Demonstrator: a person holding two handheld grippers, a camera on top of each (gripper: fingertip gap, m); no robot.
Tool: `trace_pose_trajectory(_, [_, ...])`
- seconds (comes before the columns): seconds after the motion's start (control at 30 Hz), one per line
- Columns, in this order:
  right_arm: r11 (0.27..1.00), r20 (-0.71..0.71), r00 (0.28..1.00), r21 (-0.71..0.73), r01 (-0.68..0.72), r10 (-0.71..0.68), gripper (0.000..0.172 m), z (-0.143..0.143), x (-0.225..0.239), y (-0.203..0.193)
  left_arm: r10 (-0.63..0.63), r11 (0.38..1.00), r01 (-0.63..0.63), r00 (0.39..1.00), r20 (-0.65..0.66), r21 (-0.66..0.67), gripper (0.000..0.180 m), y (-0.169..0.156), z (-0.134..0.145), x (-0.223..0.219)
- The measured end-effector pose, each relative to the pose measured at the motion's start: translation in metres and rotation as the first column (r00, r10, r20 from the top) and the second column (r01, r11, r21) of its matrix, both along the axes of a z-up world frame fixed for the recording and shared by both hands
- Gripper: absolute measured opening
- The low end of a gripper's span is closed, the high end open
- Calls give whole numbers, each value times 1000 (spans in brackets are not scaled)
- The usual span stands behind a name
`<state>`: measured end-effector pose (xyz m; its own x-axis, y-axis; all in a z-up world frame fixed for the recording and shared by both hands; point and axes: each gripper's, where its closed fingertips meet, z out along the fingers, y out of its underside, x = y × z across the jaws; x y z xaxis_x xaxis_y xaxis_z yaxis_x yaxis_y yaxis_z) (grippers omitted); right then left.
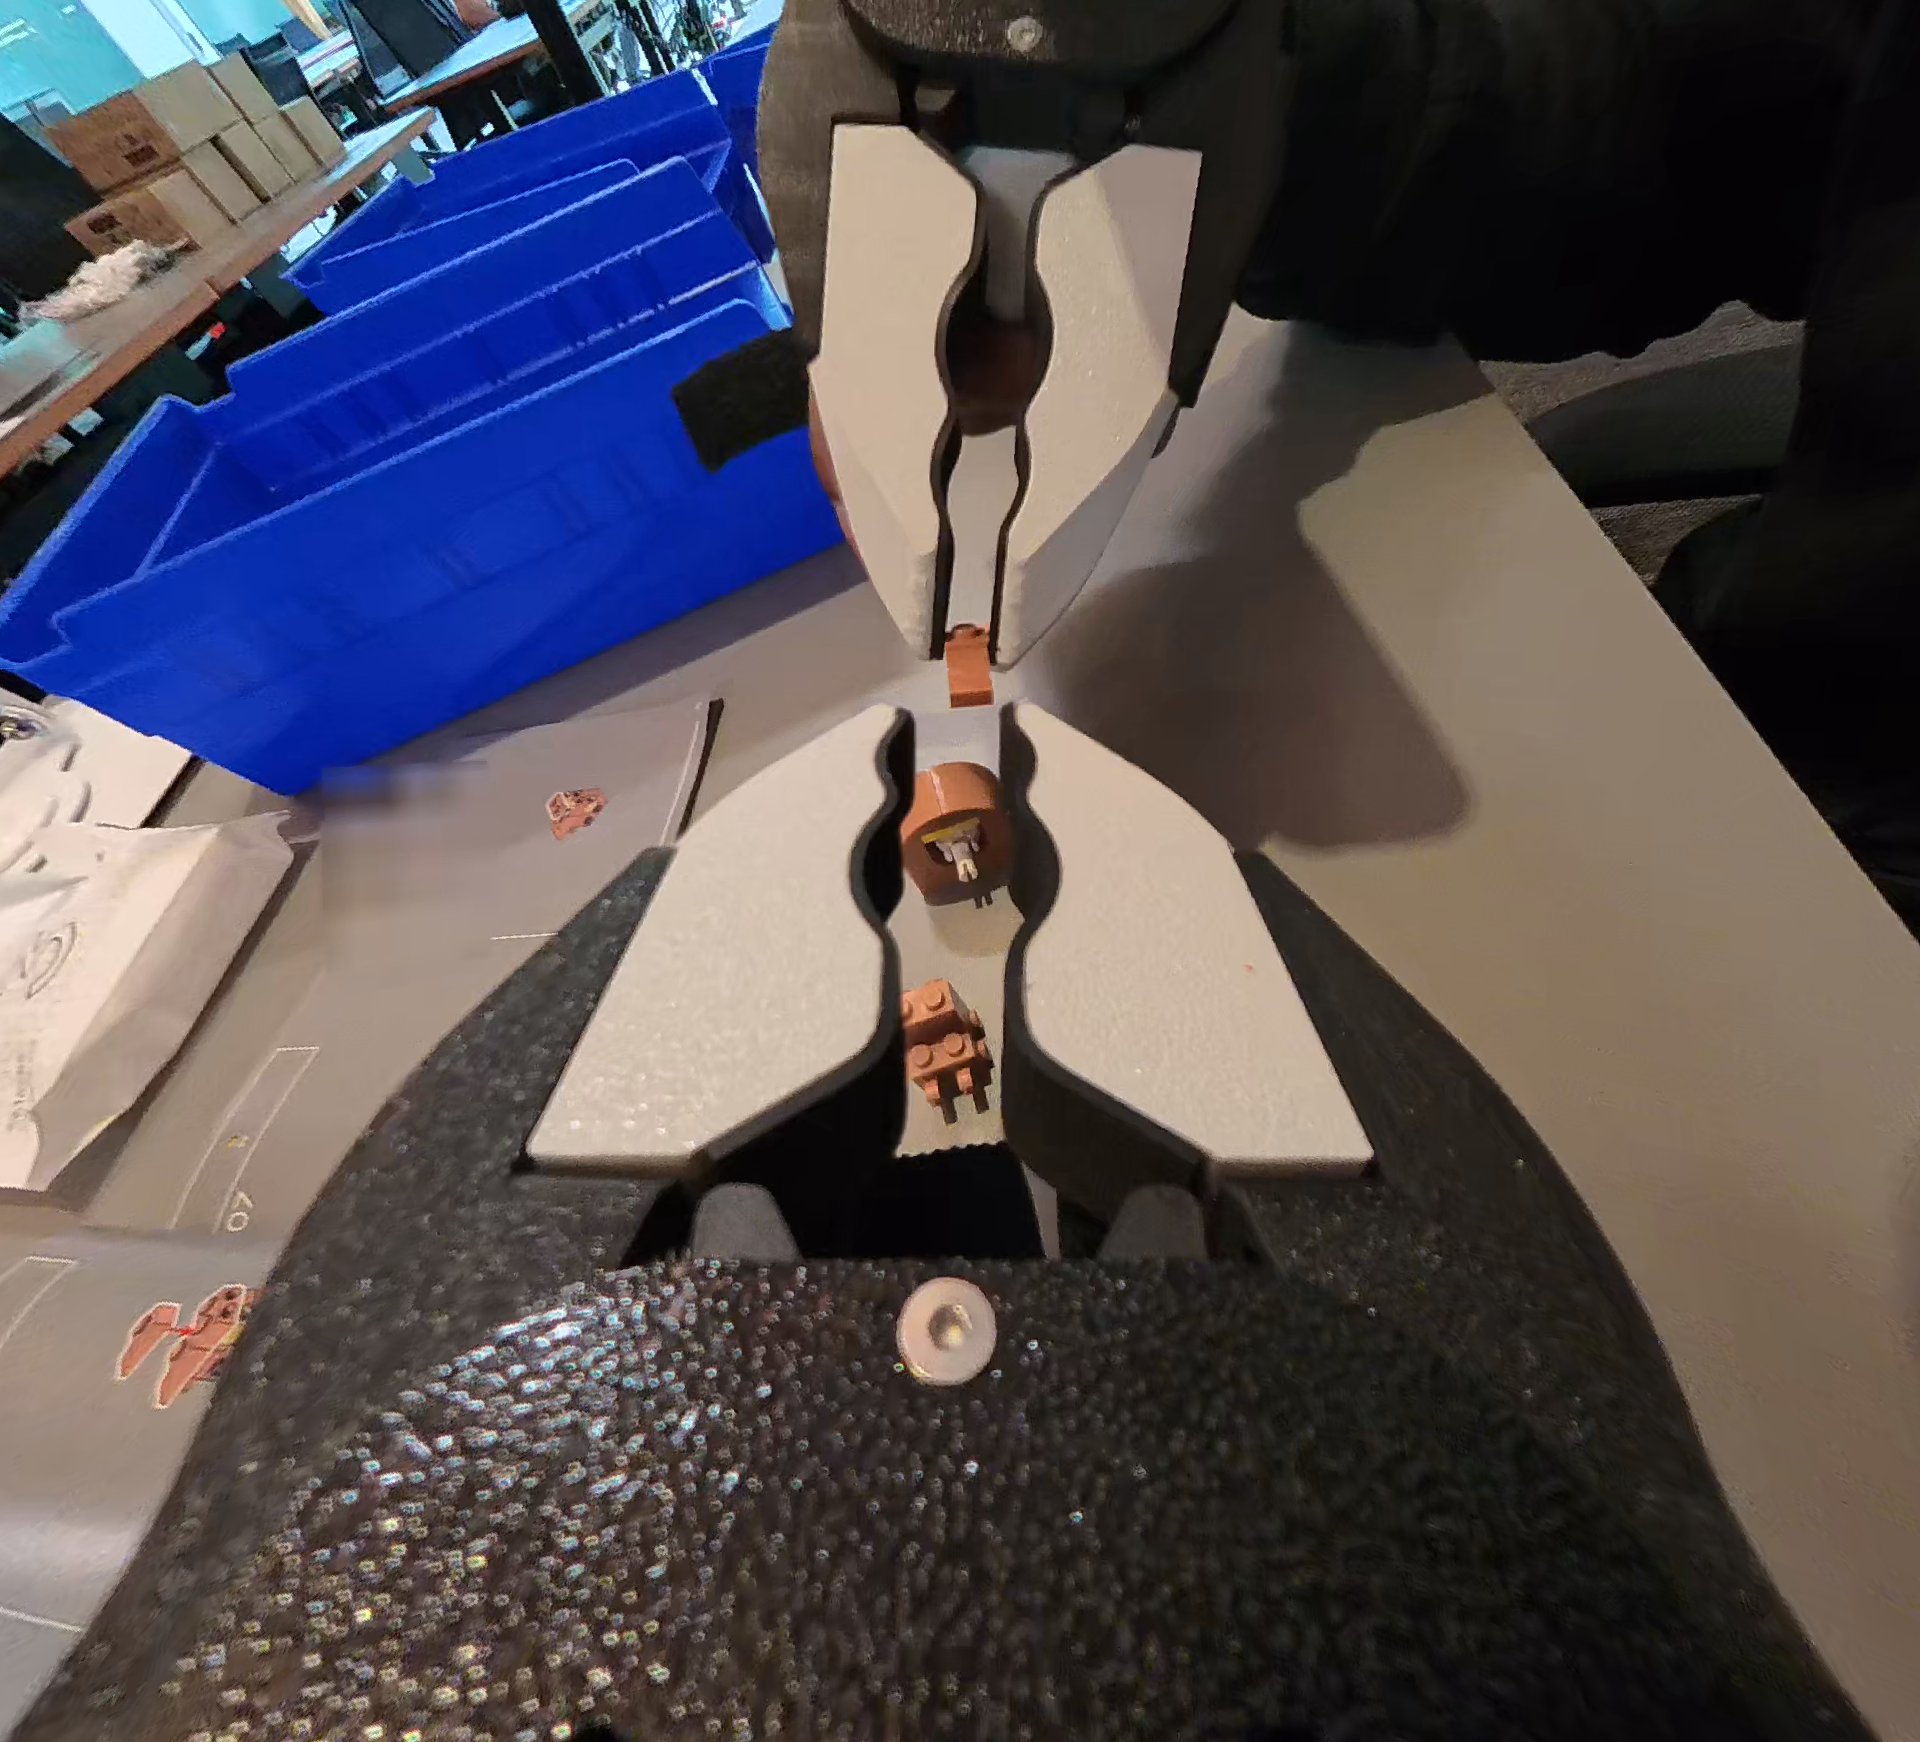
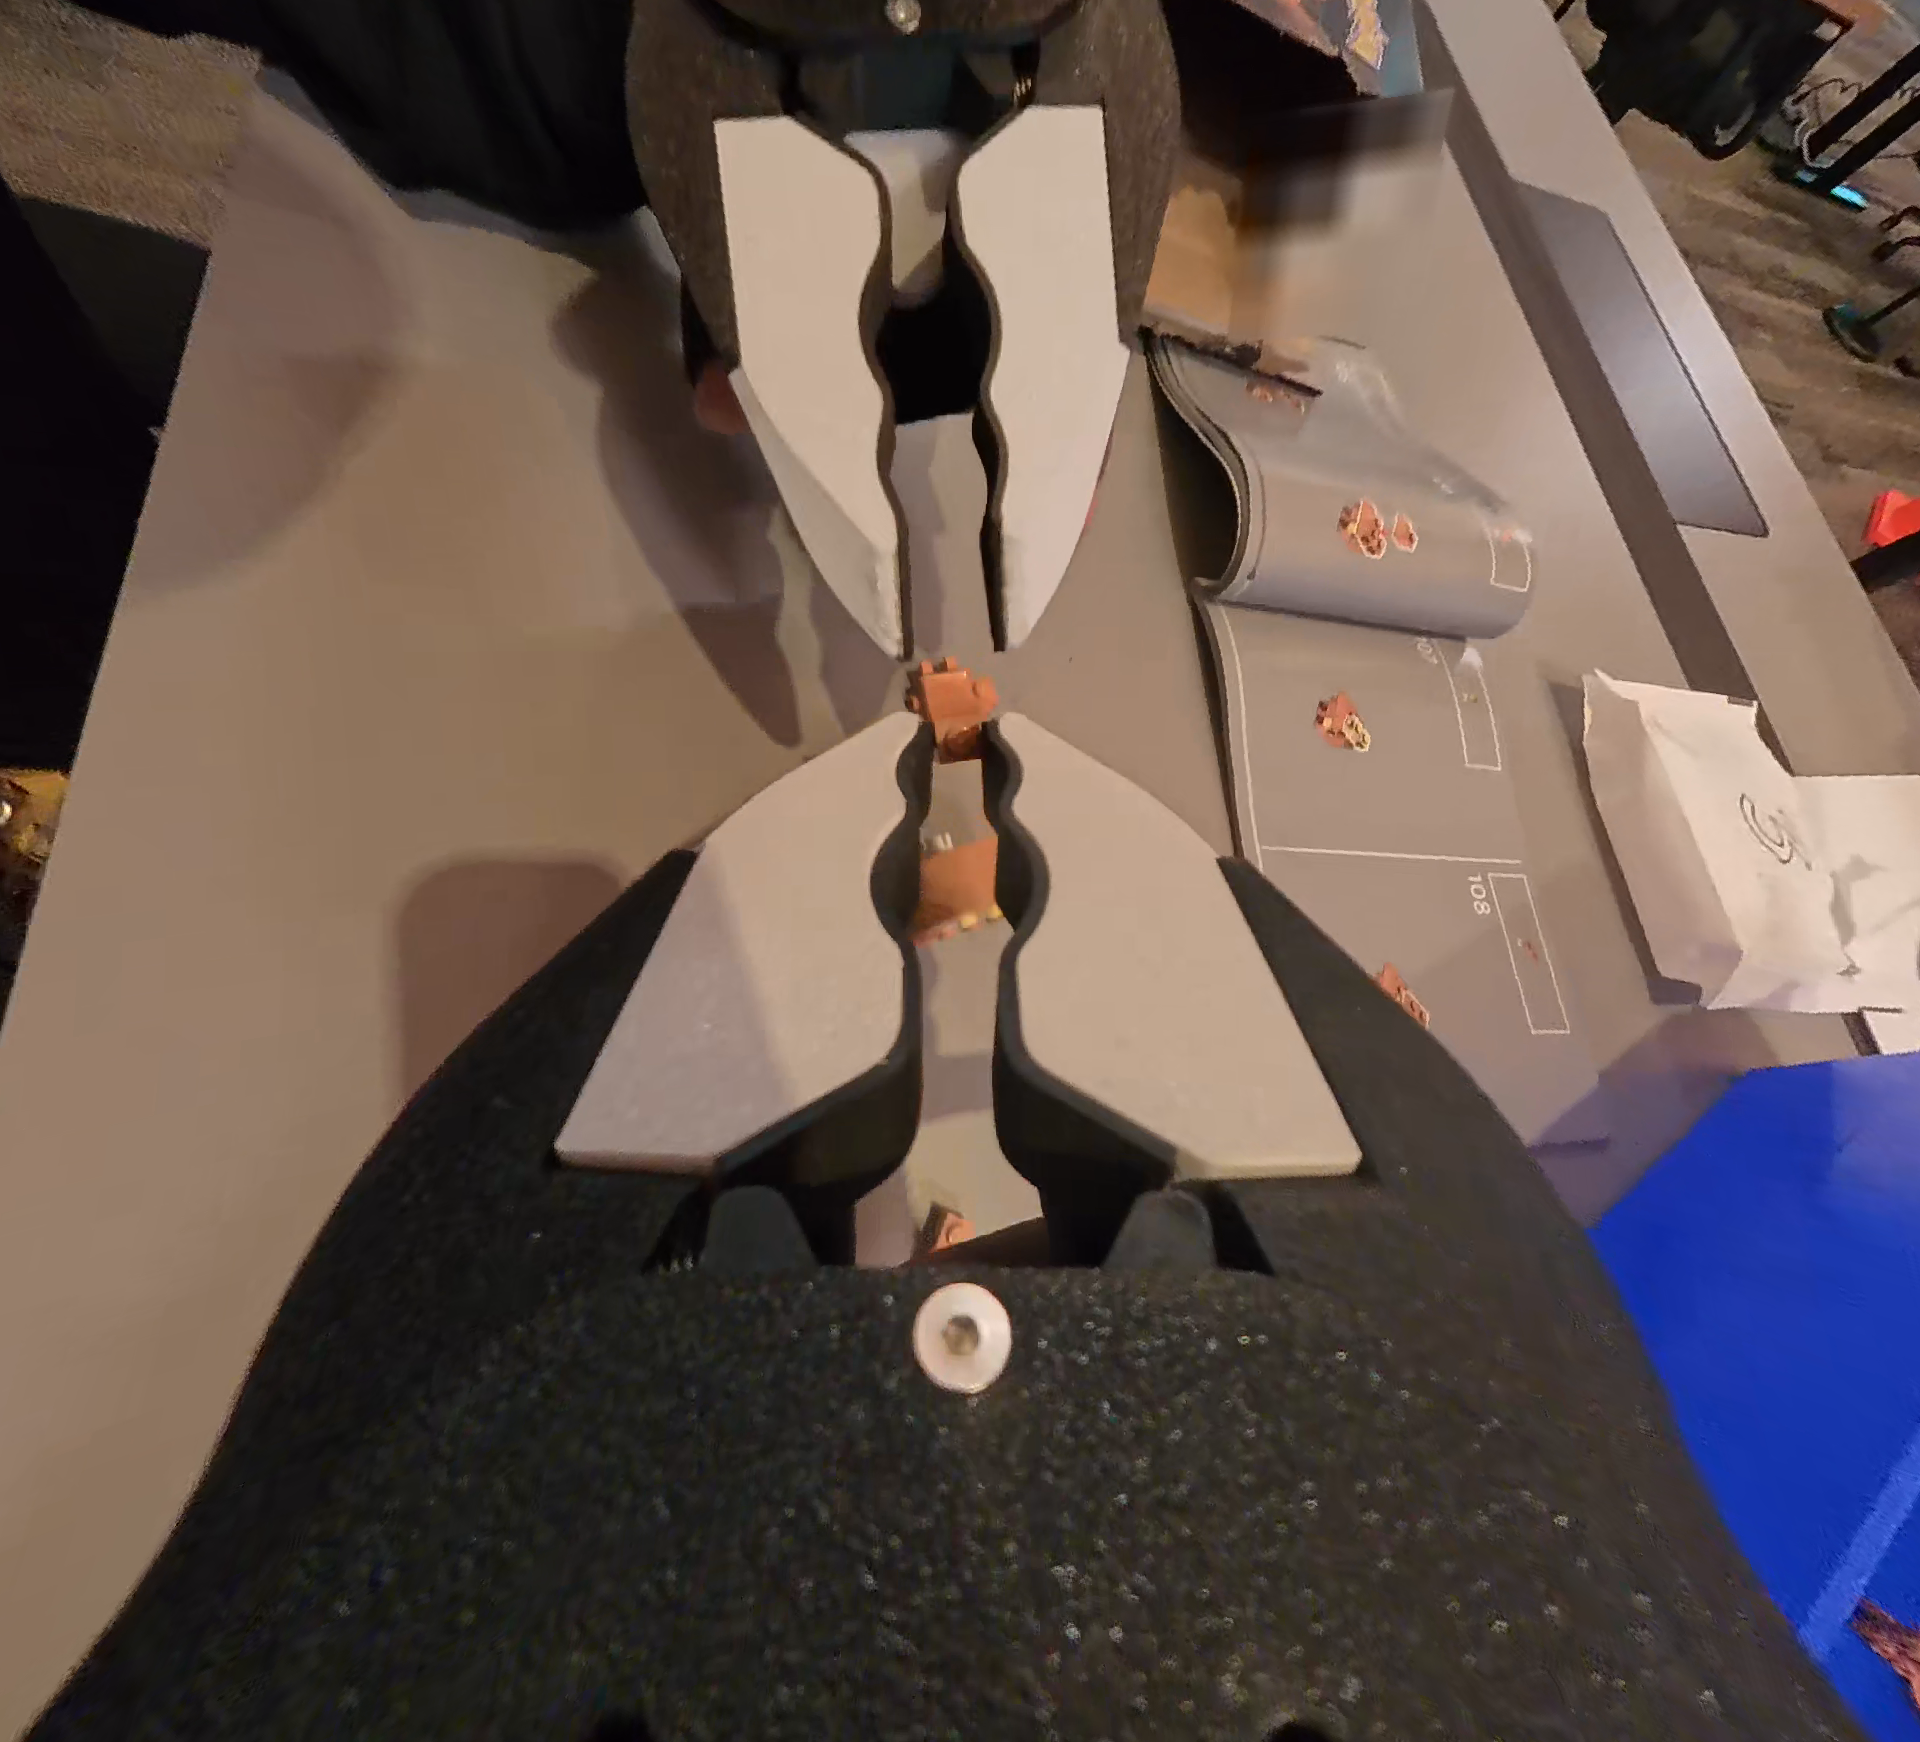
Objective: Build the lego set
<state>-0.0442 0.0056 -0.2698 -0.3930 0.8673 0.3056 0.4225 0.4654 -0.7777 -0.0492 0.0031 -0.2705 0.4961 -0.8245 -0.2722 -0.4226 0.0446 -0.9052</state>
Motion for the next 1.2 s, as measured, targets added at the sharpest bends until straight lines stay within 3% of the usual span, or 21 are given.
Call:
trace_pose_trajectory(0.47, [999, -45, 998, 7, -35, 35, 8, 2, -12, -12, -56, 996, 59, 998, 41, -72, 7, -9, 0, -4])
trace_pose_trajectory(0.53, [998, -40, 998, 41, -42, 43, 17, -3, -16, -10, -50, 994, 55, 998, 48, -91, 7, -8, -2, -12])
trace_pose_trajectory(0.67, [990, 72, 997, 138, -43, 33, 31, -26, -25, 6, 22, 986, -24, 1000, -14, -166, 7, 1, -19, -43])
trace_pose_trajectory(0.83, [985, 228, 970, 127, -119, 88, 38, -53, -34, 7, 70, 955, -82, 996, -52, -284, 7, 5, -38, -61])
trace_pose_trajectory(1.2, [990, 282, 950, -4, -142, 137, 31, -73, -45, 7, 64, 929, -89, 995, -82, -359, 7, -1, -46, -61])
